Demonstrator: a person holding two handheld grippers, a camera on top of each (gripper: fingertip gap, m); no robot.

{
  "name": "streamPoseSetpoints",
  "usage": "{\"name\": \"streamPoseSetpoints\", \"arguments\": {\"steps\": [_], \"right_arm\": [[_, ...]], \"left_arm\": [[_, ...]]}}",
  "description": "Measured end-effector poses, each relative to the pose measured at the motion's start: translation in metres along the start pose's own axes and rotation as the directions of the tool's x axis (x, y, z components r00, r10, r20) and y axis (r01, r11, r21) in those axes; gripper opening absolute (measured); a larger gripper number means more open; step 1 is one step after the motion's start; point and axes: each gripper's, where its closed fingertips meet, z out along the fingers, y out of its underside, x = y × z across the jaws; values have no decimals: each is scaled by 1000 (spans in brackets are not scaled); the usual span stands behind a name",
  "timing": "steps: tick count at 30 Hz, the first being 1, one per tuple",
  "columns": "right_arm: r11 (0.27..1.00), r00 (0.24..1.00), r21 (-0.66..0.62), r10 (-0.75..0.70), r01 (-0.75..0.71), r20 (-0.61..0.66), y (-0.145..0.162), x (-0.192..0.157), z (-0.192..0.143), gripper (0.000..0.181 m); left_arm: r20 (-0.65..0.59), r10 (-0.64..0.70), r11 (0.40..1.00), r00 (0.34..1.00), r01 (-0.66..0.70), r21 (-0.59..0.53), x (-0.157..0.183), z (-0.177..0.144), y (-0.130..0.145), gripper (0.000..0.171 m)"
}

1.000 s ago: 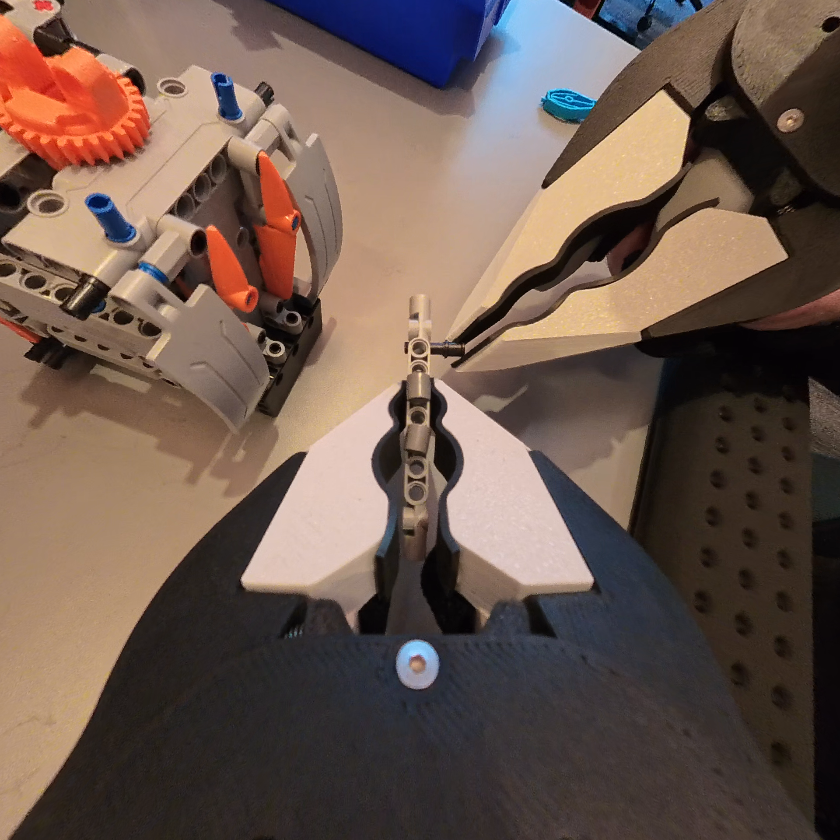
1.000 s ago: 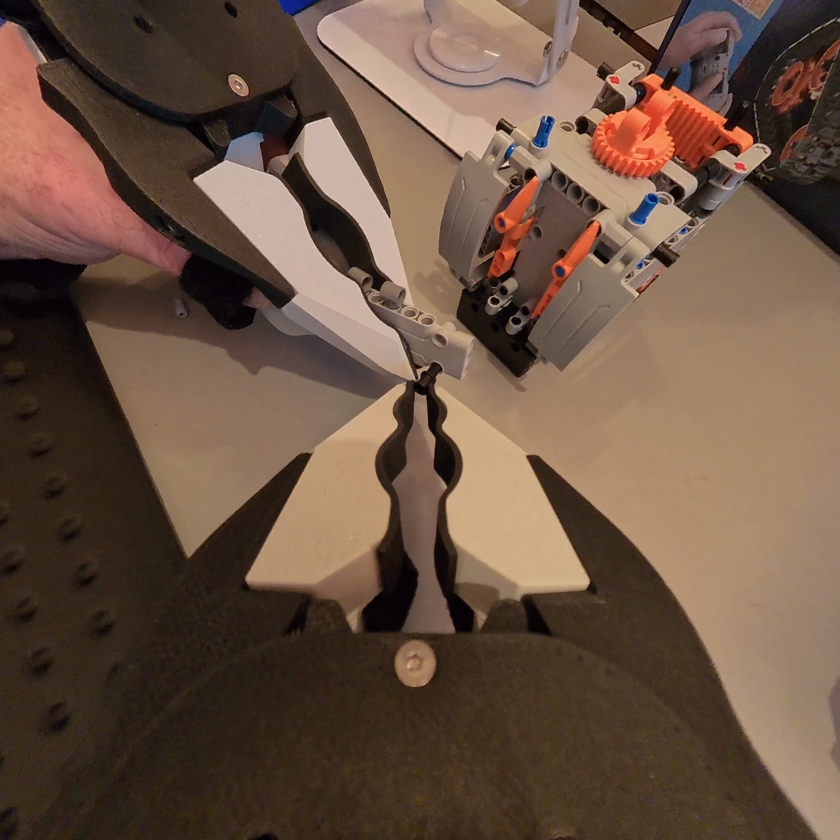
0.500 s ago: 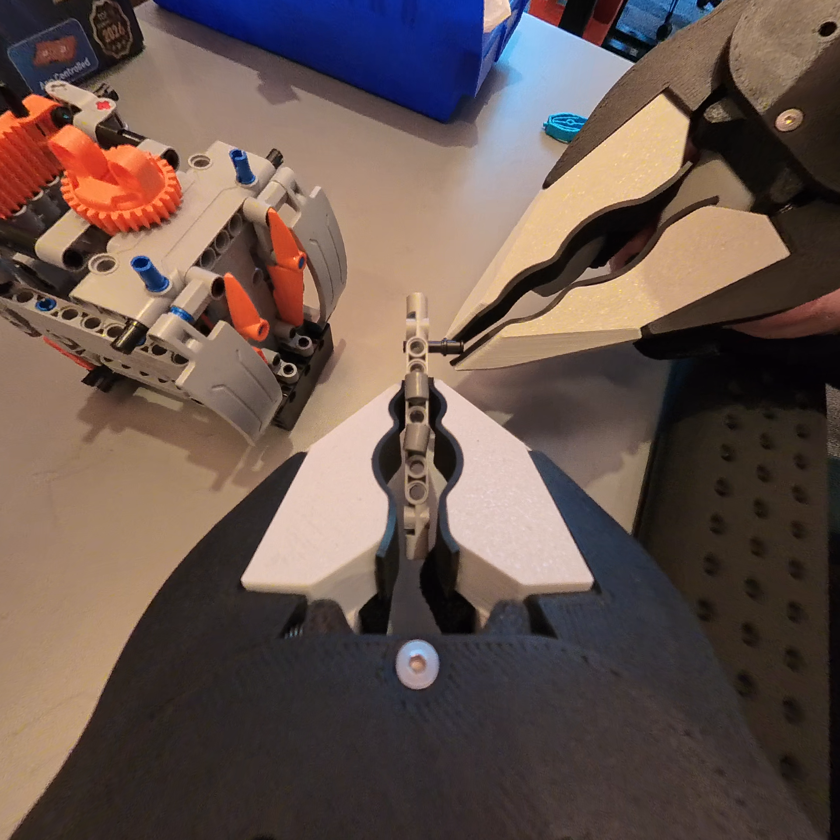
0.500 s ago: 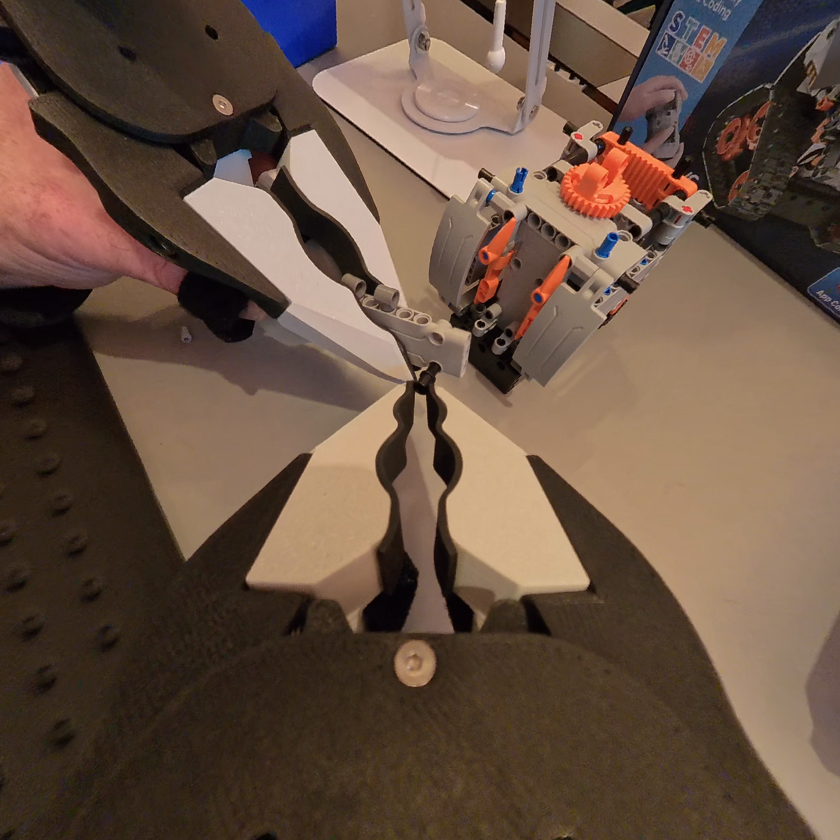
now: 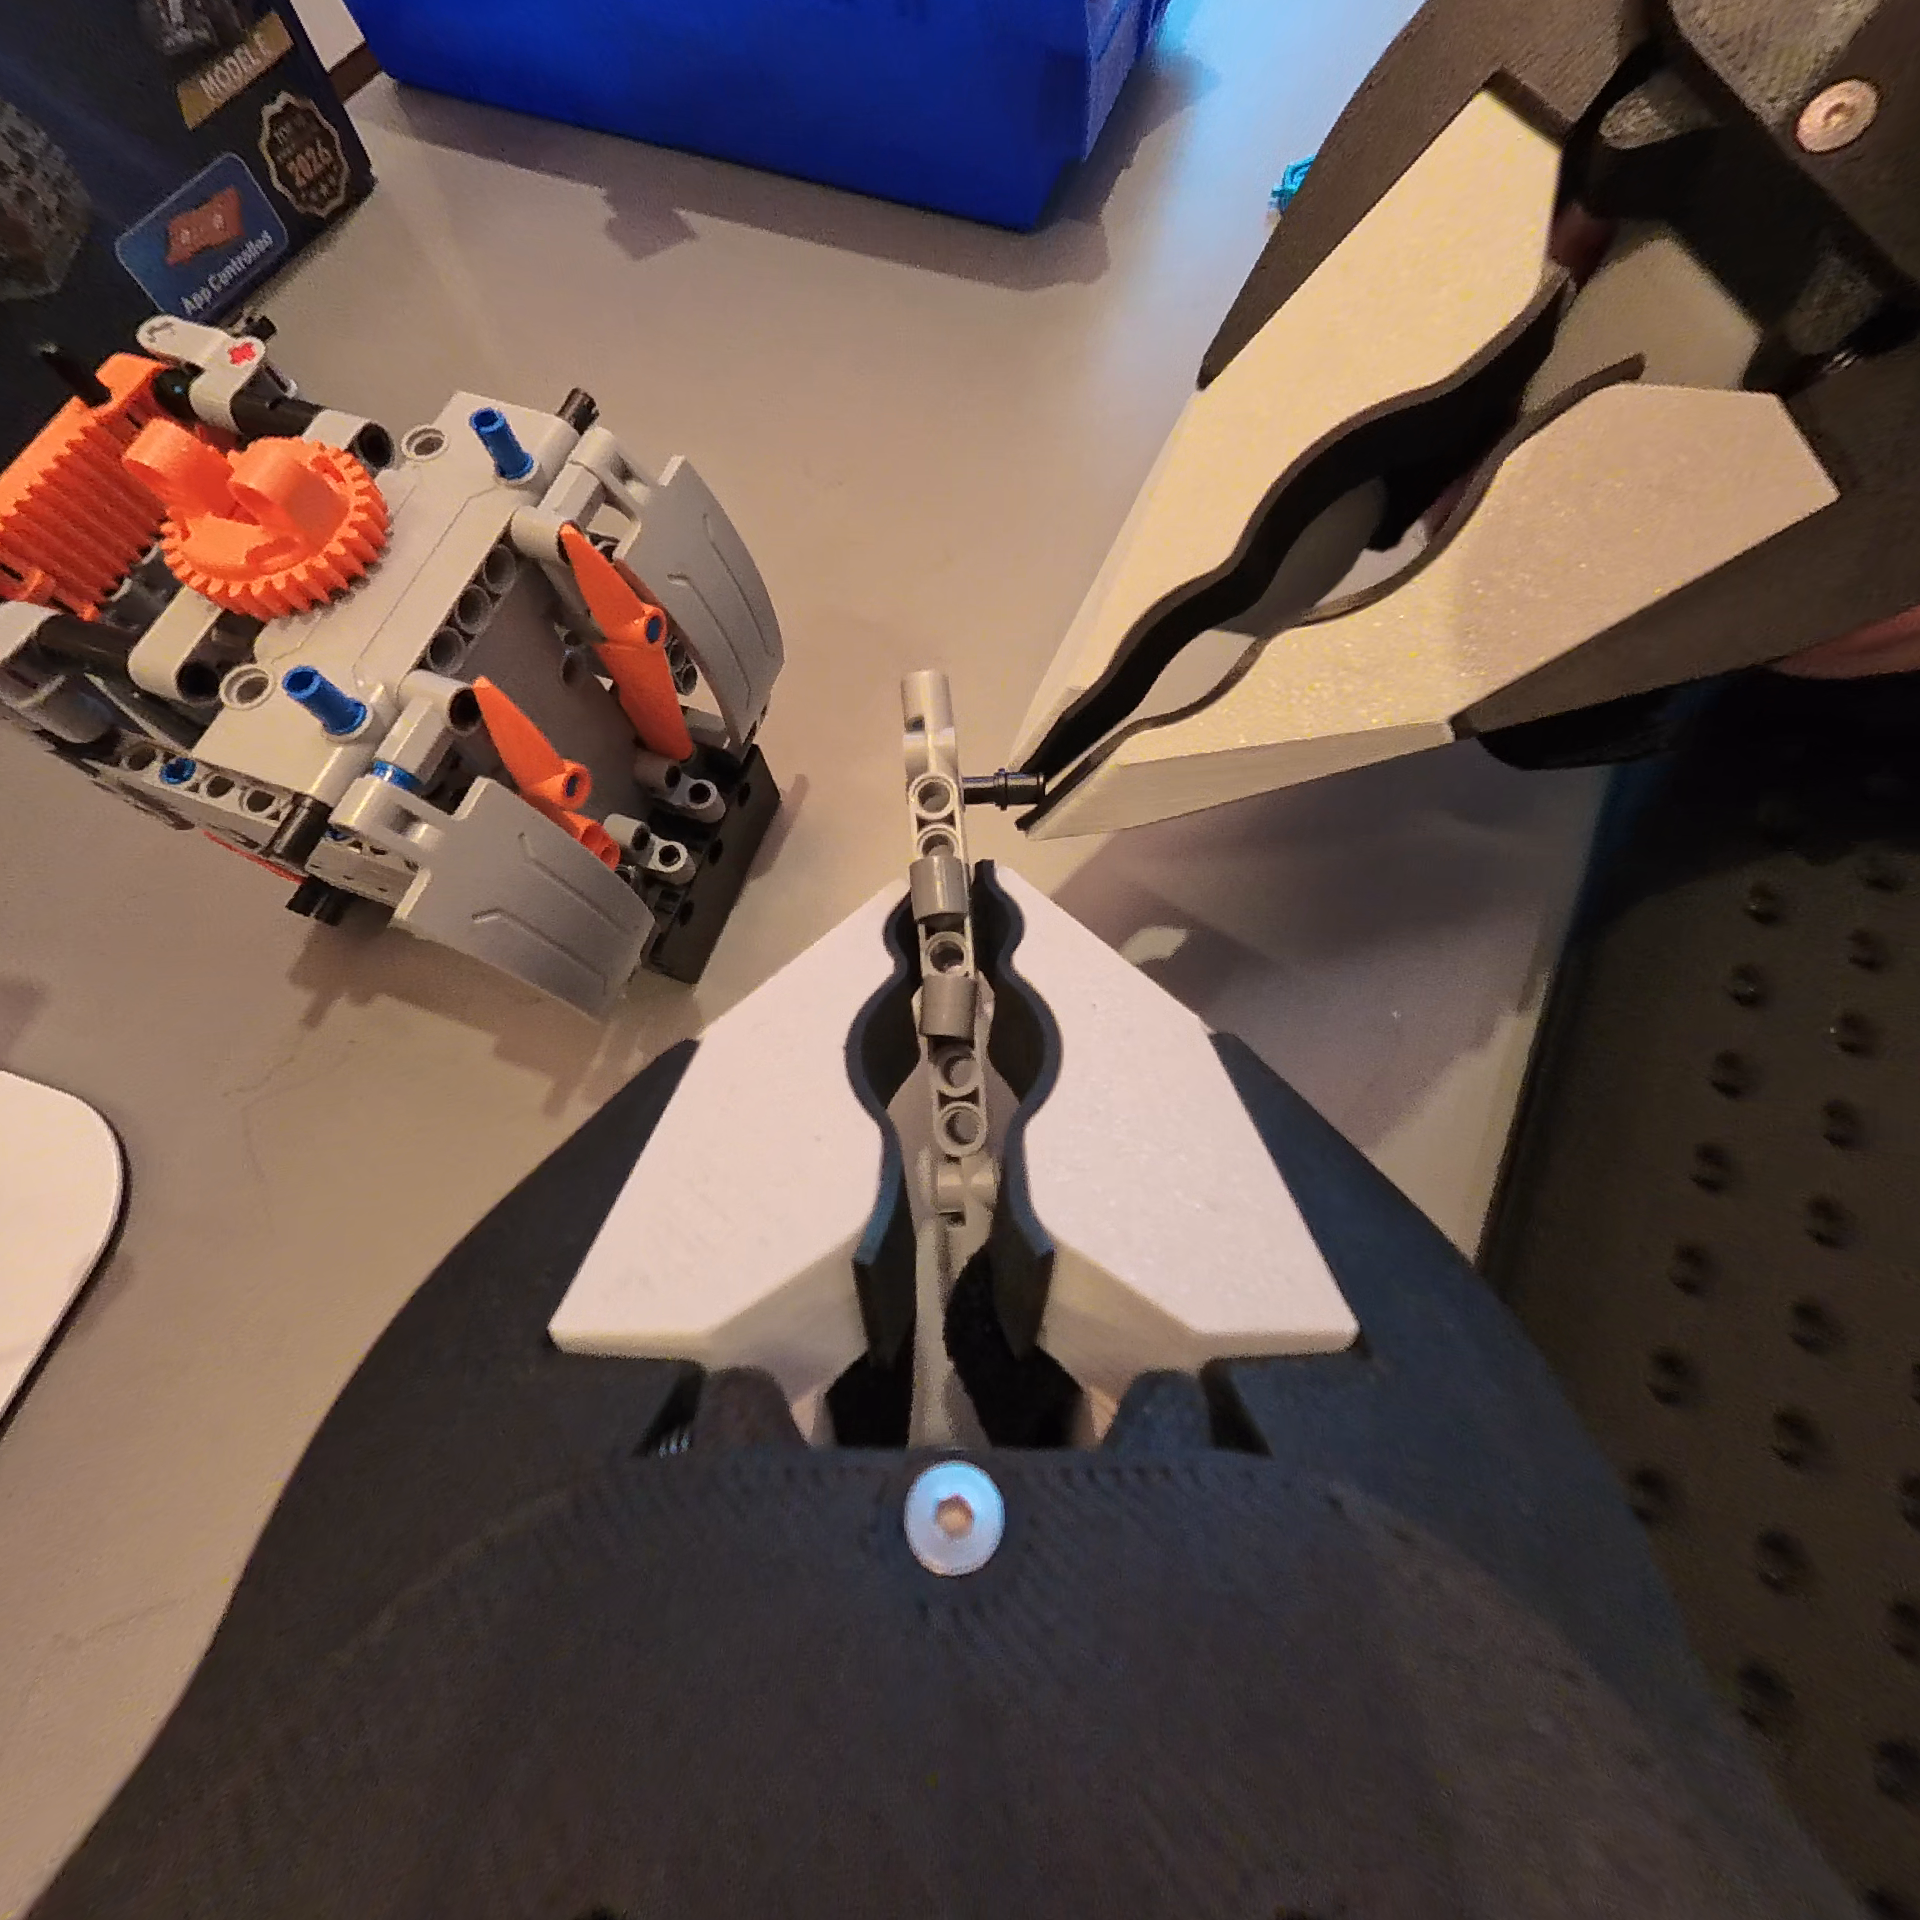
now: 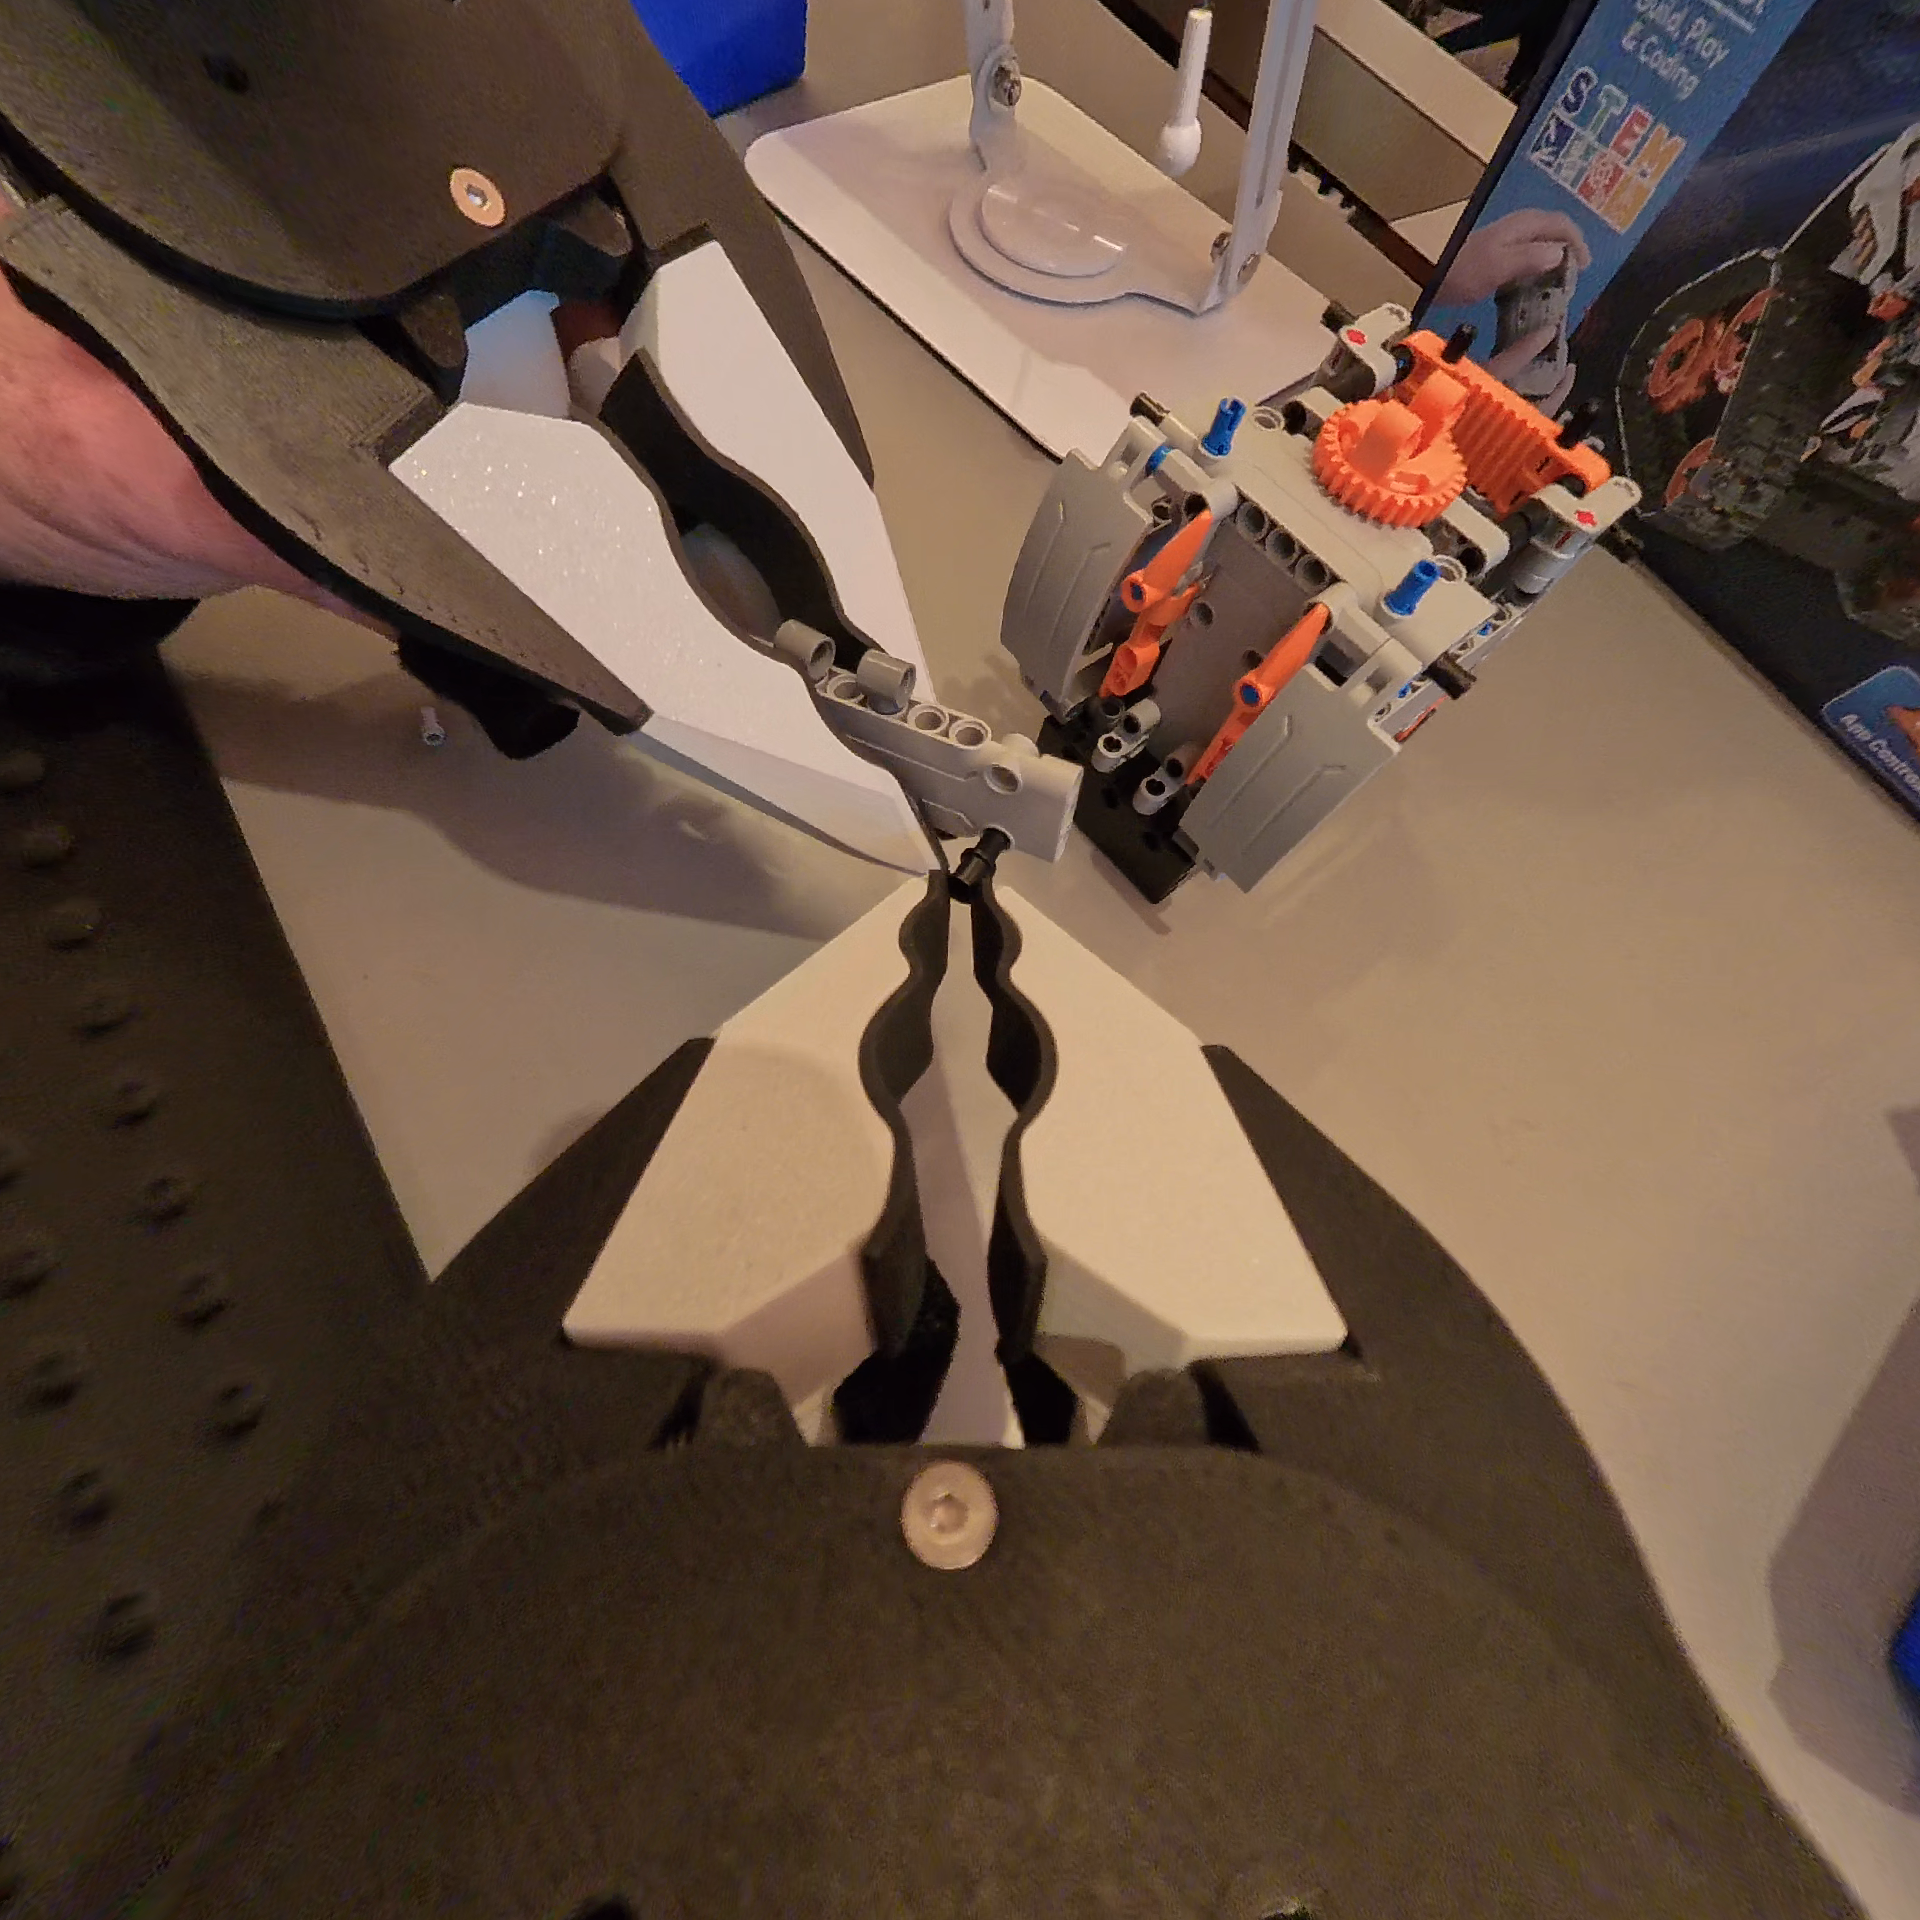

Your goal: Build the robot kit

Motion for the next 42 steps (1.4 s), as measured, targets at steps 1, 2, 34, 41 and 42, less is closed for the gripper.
{"name": "streamPoseSetpoints", "arguments": {"steps": [1, 2, 34, 41, 42], "right_arm": [[1000, 1000, -10, -19, 19, -4, 0, 0, 0, 1], [999, 999, -23, -40, 39, -10, 2, -1, 1, 1], [990, 963, -17, -131, 139, 235, 15, -16, -5, 0], [997, 993, 77, -17, 8, 119, -7, -3, -10, 6], [996, 992, 86, 14, -25, 123, -9, -2, -11, 9]], "left_arm": [[-9, -5, 1000, 1000, 5, -2, 0, 0, 1, 5], [-11, 5, 1000, 1000, -5, -11, 0, 0, 2, 5], [-49, 140, 989, 989, -142, -36, 17, 0, 8, 5], [62, 124, 991, 990, -127, 45, 2, -8, -10, 5], [83, 142, 989, 986, -145, 28, 1, -7, -8, 5]]}}
